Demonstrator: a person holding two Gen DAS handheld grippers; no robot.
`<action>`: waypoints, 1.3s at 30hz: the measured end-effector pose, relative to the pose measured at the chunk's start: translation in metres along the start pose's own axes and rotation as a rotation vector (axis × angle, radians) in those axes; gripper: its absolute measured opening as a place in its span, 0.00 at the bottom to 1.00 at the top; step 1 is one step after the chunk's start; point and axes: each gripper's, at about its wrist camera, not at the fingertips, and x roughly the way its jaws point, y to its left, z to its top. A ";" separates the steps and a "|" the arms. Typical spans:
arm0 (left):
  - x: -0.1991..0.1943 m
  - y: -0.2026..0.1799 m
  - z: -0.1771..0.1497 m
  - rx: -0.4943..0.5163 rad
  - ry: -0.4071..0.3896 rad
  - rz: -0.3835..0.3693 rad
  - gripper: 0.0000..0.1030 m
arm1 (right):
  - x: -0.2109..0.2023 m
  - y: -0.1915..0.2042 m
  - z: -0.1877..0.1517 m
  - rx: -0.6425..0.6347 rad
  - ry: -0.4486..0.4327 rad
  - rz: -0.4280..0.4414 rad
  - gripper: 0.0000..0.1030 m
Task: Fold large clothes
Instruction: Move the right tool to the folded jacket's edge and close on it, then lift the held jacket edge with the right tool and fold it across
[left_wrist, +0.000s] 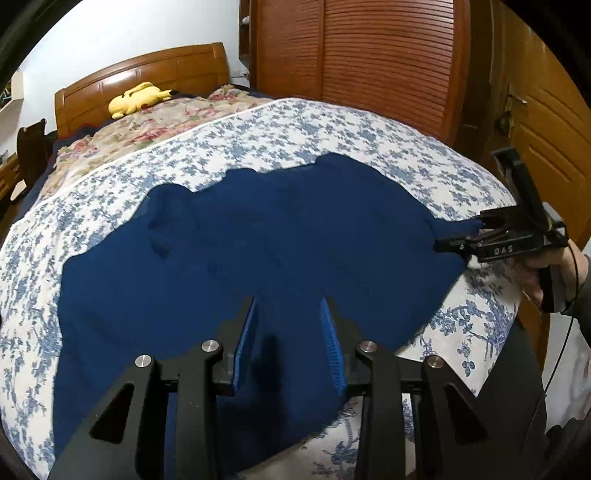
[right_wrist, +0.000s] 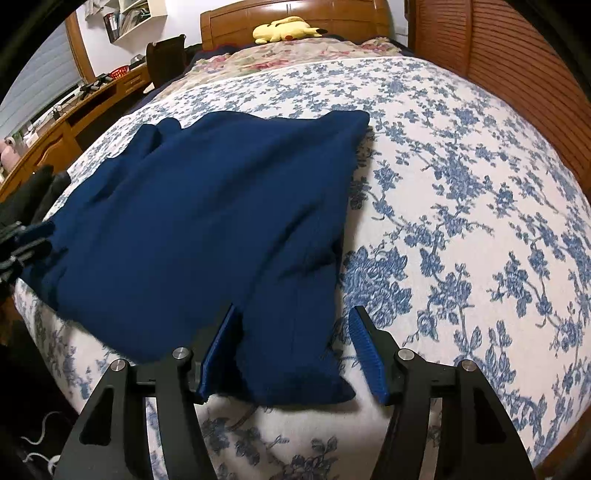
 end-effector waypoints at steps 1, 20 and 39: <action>0.002 -0.001 -0.002 0.003 0.006 -0.002 0.35 | -0.001 -0.003 -0.001 0.001 0.003 0.004 0.62; 0.034 -0.004 -0.014 0.026 0.089 0.044 0.35 | 0.007 -0.005 -0.003 0.037 0.021 0.089 0.48; 0.045 0.001 -0.021 0.025 0.064 0.026 0.35 | -0.032 0.011 0.017 -0.008 -0.138 0.133 0.19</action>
